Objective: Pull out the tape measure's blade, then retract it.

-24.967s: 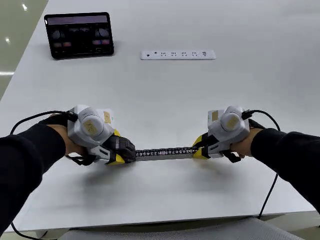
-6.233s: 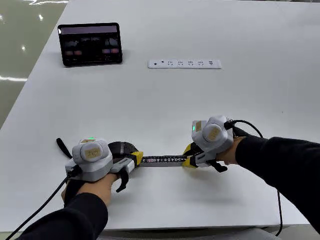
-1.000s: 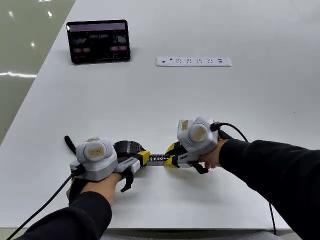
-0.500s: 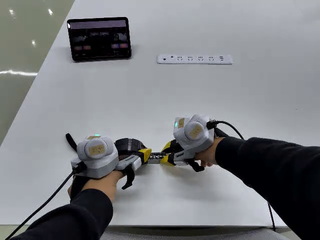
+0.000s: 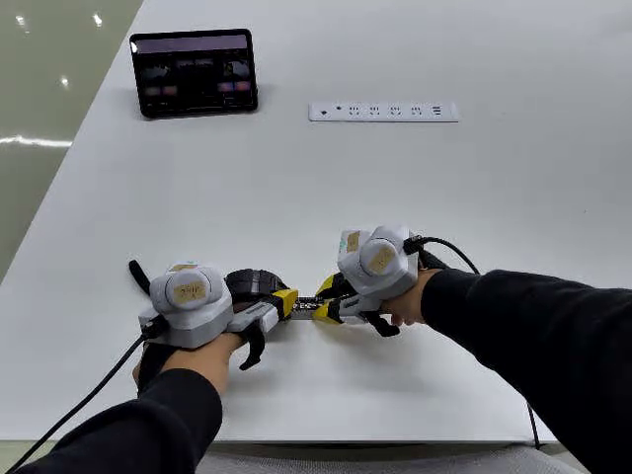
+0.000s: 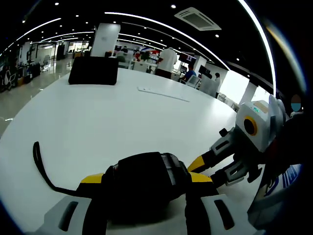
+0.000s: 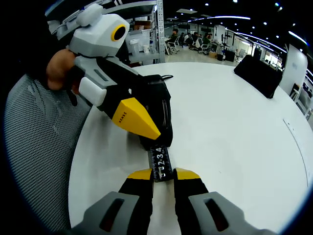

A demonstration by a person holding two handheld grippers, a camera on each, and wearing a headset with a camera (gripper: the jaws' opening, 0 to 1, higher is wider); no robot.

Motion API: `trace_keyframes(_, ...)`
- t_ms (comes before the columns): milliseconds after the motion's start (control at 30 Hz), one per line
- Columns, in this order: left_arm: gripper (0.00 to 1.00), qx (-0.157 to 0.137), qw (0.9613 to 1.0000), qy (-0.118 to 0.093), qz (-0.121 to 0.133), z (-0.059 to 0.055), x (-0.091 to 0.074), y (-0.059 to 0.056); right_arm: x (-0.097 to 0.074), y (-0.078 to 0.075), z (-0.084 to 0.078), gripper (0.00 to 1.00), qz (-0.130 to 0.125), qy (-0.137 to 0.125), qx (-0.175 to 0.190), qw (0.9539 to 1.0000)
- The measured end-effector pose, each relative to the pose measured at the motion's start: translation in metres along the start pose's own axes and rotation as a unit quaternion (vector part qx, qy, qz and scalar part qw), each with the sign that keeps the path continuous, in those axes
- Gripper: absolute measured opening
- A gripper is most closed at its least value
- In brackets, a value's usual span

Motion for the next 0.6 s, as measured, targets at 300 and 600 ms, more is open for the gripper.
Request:
trace_keyframes(300, 0.60, 0.000, 1.0000, -0.001, 0.000, -0.0002, -0.0003, -0.0004, 0.0018, 0.0006, 0.0017, 0.12, 0.004, -0.004, -0.002, 1.0000)
trace_keyframes(600, 0.60, -0.001, 1.0000, -0.001, 0.000, -0.0005, -0.0003, -0.0008, 0.0039, 0.0001, 0.0045, 0.12, 0.007, -0.007, -0.004, 0.9999)
Point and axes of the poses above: the centre of the closed fingertips' face, and the gripper's own axes: x roughly forward along the fingers, y roughly to its left, z roughly out of its top, the point moved 5 cm from there along -x, roughly backward along the fingers, and after that the axes turned 12 degrees about y, right-handed, at the moved point
